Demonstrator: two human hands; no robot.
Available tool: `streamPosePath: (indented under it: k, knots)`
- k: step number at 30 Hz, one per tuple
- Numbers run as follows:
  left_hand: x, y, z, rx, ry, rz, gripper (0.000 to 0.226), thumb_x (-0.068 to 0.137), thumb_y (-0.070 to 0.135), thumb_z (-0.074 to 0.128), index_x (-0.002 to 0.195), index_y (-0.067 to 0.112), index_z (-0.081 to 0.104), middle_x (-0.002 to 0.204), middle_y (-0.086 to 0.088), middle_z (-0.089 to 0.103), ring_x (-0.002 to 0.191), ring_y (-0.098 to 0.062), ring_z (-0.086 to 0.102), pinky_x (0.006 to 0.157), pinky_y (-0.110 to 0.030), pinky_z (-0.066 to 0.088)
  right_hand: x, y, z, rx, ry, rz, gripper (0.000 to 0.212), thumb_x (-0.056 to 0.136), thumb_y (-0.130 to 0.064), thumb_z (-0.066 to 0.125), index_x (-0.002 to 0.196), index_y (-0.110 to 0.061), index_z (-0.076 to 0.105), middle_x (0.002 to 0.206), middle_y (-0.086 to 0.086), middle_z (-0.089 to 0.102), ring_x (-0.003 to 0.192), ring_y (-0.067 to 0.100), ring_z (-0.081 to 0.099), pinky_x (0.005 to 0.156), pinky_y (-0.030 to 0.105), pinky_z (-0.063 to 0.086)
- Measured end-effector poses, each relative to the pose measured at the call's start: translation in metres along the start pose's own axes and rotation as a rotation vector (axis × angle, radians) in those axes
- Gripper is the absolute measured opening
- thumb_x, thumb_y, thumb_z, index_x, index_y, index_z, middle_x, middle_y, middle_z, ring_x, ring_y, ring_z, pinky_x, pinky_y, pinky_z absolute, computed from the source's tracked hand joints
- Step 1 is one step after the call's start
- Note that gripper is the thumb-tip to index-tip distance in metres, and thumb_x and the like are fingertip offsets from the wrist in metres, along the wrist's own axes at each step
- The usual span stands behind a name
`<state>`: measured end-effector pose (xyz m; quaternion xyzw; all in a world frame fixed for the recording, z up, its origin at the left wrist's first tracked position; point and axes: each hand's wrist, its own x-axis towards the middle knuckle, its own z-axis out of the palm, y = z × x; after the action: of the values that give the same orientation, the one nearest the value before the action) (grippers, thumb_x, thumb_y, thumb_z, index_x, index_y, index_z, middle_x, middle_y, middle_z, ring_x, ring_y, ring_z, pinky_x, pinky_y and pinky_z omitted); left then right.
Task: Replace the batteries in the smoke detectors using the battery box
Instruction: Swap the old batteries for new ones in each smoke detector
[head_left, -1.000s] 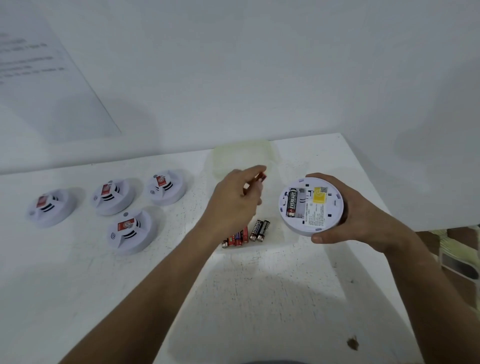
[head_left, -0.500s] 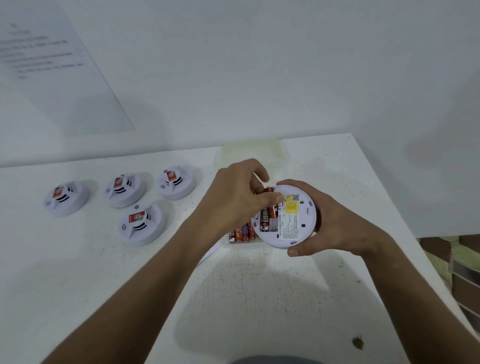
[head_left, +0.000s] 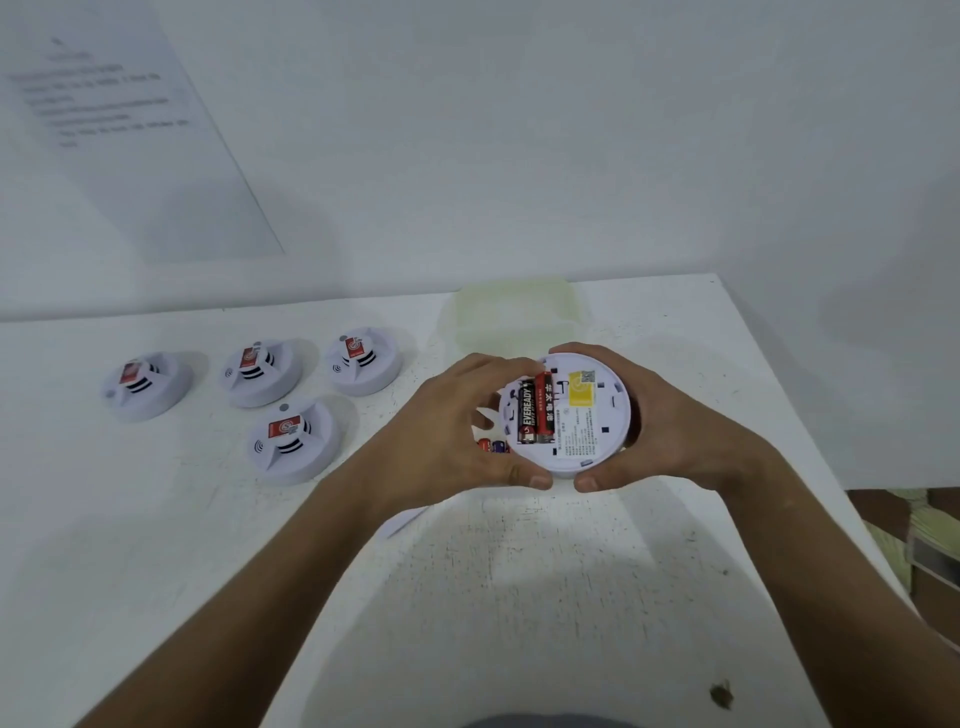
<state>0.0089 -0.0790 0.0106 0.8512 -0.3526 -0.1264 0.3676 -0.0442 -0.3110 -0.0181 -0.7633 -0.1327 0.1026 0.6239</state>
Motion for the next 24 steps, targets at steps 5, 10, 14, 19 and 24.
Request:
streamPosePath:
  k: [5,10,14,19,24]
  knots:
    - [-0.002,-0.004,-0.002,-0.034,0.012,-0.004,0.085,0.058,0.051,0.084,0.135,0.039,0.050,0.121,0.017,0.053,0.104,-0.001,0.056,0.080,-0.009,0.051,0.005,-0.001,0.002,0.007,-0.028,0.001,0.096,0.058,0.001,0.088,0.141,-0.022,0.045,0.133,-0.001,0.059,0.125,0.021,0.056,0.094,0.037,0.056]
    - [-0.003,-0.004,-0.005,0.002,0.013,0.019,0.082,0.057,0.051,0.083,0.132,0.030,0.057,0.120,0.012,0.052,0.102,-0.004,0.058,0.079,-0.011,0.052,0.010,-0.004,0.004,0.006,-0.058,-0.010,0.092,0.060,0.003,0.087,0.140,-0.020,0.046,0.132,-0.003,0.059,0.125,0.021,0.056,0.095,0.038,0.056]
    - [-0.008,-0.004,-0.005,-0.023,0.005,-0.010,0.080,0.060,0.040,0.086,0.134,0.028,0.056,0.123,0.012,0.049,0.100,0.004,0.053,0.078,-0.005,0.049,0.013,-0.002,0.007,0.010,-0.075,0.008,0.092,0.060,0.003,0.087,0.139,-0.021,0.046,0.132,-0.004,0.059,0.125,0.020,0.056,0.094,0.036,0.056]
    - [-0.015,-0.012,-0.006,-0.041,0.018,-0.050,0.079,0.062,0.036,0.087,0.134,0.029,0.055,0.122,0.016,0.045,0.100,0.000,0.055,0.076,-0.001,0.046,0.020,-0.002,0.015,0.020,-0.106,0.004,0.091,0.061,0.006,0.086,0.139,-0.020,0.047,0.133,-0.003,0.059,0.125,0.021,0.056,0.092,0.032,0.054]
    - [-0.023,-0.018,-0.011,-0.078,0.032,-0.046,0.078,0.060,0.034,0.088,0.132,0.025,0.058,0.123,0.012,0.048,0.101,0.001,0.057,0.077,-0.003,0.047,0.026,-0.003,0.021,0.021,-0.132,-0.001,0.092,0.061,0.007,0.086,0.140,-0.018,0.046,0.137,0.001,0.056,0.128,0.024,0.054,0.097,0.039,0.054]
